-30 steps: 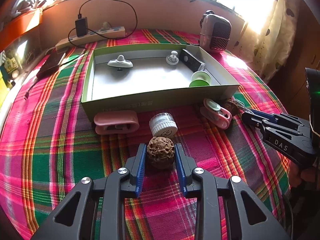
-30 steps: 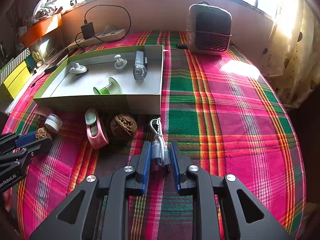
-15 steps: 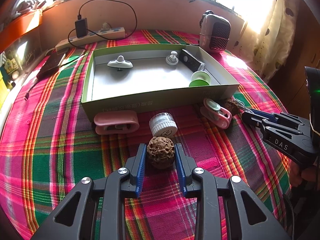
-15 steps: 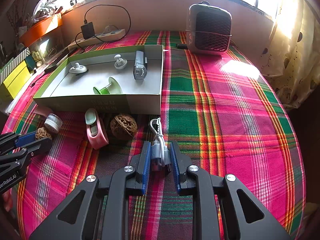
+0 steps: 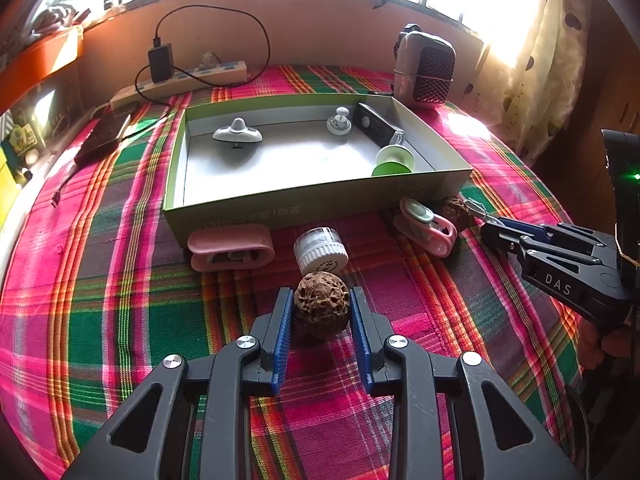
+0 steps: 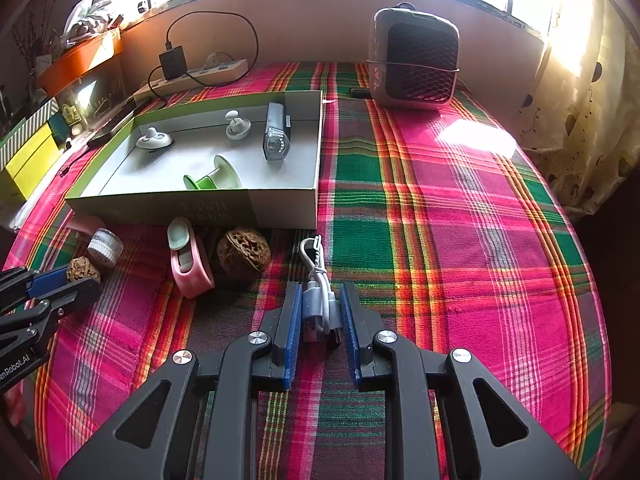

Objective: Organize objects
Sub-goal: 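Carry the walnut with the left tool while the right tool carries the cable over the box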

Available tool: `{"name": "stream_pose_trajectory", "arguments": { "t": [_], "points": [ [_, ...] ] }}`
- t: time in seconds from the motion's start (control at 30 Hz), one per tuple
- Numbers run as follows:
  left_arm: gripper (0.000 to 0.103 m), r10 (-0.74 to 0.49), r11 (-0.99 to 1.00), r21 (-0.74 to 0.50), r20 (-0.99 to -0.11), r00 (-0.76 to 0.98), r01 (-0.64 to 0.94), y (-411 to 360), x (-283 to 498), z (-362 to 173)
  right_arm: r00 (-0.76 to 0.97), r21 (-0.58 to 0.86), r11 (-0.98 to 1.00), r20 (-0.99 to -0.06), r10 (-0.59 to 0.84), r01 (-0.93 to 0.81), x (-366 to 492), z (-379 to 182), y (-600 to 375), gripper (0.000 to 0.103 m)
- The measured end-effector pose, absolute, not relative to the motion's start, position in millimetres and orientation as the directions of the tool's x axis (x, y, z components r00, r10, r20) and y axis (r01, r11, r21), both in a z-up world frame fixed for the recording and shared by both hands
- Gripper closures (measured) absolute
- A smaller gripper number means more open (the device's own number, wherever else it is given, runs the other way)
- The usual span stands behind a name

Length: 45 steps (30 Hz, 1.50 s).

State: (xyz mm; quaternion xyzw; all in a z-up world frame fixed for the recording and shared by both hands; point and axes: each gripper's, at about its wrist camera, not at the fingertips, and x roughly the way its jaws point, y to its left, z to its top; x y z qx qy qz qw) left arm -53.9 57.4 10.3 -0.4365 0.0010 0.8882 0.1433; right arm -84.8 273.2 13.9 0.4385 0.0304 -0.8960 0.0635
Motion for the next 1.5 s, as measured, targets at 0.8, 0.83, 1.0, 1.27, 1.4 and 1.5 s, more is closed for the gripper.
{"name": "stream_pose_trajectory", "arguments": {
  "t": [0.8, 0.83, 1.0, 1.27, 1.4, 1.5],
  "points": [
    [0.077, 0.249, -0.964, -0.126, -0.735, -0.631, -0.233, 44.8, -42.8, 34.2, -0.656, 0.039, -0.987, -0.743, -0.133, 0.155, -66.0, 44.6, 272.9, 0.083],
    [0.077, 0.247, -0.965, -0.126, -0.734, -0.633, -0.230, 43.7, -43.8, 35.4, -0.658, 0.039, -0.987, -0.741, -0.135, 0.158, -66.2, 46.4, 271.9, 0.083],
    [0.077, 0.239, -0.968, -0.123, -0.728, -0.643, -0.220, 39.6, -49.0, 40.0, -0.668, 0.041, -0.984, -0.729, -0.149, 0.174, -68.4, 55.0, 265.5, 0.083],
    [0.077, 0.232, -0.970, -0.119, -0.721, -0.653, -0.213, 37.4, -63.1, 46.1, -0.677, 0.042, -0.975, -0.713, -0.183, 0.220, -82.3, 68.6, 247.4, 0.083],
    [0.077, 0.230, -0.971, -0.122, -0.719, -0.656, -0.207, 34.6, -72.4, 47.3, -0.672, 0.052, -0.970, -0.712, -0.204, 0.239, -94.1, 72.0, 237.9, 0.083],
    [0.077, 0.225, -0.972, -0.119, -0.718, -0.658, -0.203, 32.6, -80.1, 48.0, -0.669, 0.055, -0.965, -0.711, -0.218, 0.256, -104.3, 75.0, 228.6, 0.083]
  ]
}}
